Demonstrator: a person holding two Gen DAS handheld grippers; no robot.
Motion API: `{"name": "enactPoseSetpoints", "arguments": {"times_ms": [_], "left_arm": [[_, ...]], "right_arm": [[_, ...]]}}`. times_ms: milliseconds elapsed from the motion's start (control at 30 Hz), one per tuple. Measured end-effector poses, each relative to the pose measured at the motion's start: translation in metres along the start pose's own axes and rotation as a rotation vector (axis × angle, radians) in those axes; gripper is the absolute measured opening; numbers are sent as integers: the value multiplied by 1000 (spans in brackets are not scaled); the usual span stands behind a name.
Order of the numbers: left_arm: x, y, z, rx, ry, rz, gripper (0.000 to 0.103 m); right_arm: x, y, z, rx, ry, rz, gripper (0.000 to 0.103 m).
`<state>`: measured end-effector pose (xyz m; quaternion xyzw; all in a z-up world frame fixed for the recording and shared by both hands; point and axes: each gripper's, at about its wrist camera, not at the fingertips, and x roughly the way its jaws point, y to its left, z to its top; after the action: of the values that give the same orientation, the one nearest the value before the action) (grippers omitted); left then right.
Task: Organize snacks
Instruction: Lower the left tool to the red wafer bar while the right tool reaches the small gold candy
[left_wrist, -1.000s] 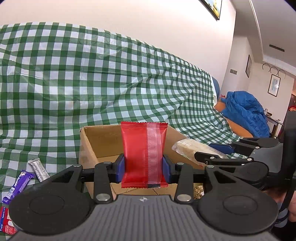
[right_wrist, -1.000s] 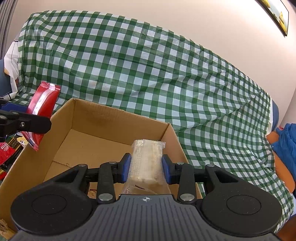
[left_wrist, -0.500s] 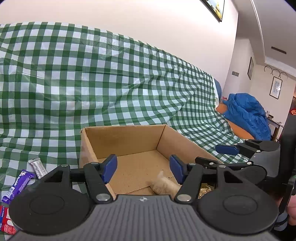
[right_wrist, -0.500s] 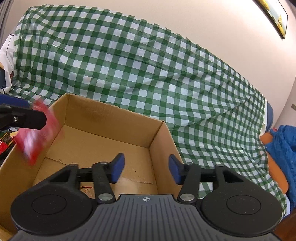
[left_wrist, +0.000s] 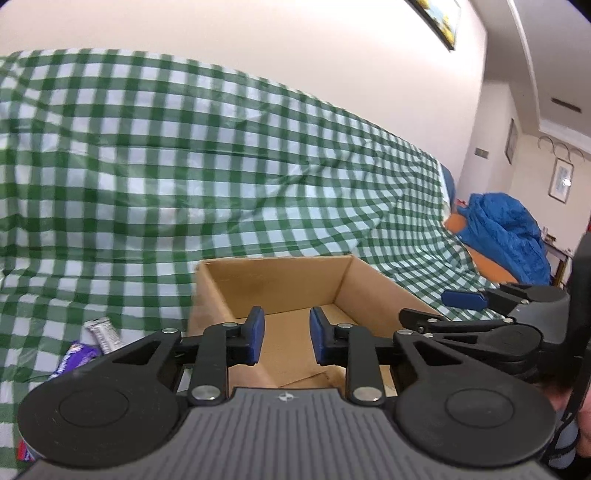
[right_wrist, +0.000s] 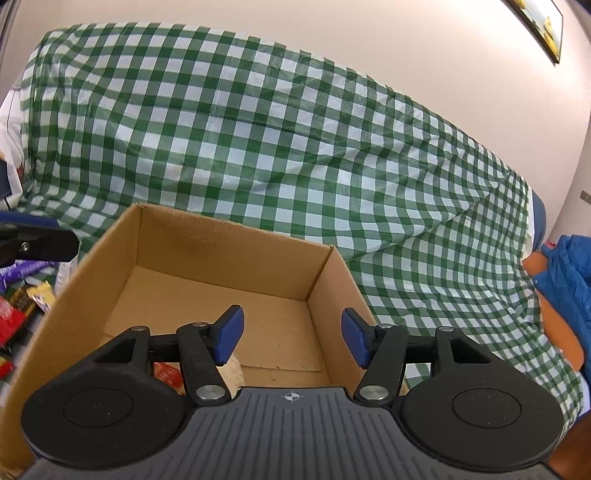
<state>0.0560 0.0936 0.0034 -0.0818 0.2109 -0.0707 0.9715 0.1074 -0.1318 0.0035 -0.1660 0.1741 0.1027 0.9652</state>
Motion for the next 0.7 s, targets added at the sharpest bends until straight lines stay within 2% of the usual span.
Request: {"name": "enactPoseSetpoints", "arguments": {"times_ms": [133, 200, 267, 333, 433, 533, 700], "left_arm": [[-15, 35, 6, -104, 5, 49, 29], [-24, 59, 9, -180, 20, 98, 29], [-31, 89, 8, -282, 57, 156, 29], [-38, 120, 5, -396, 113, 206, 29], [-48, 156, -5, -534, 189, 262, 29], [-51, 183, -18, -665, 255, 254, 29], [-47, 196, -24, -731, 282, 275, 29]], "right_arm": [[-6, 12, 4, 39, -14, 21, 58], [-10, 20, 7, 49, -25, 42, 49], [-14, 29, 10, 57, -32, 70, 36], [-20, 40, 13, 68, -45, 105, 32], [-33, 62, 17, 67, -91, 169, 30], [-45, 87, 20, 52, -130, 246, 30], [-55, 140, 18, -43, -141, 365, 30]]}}
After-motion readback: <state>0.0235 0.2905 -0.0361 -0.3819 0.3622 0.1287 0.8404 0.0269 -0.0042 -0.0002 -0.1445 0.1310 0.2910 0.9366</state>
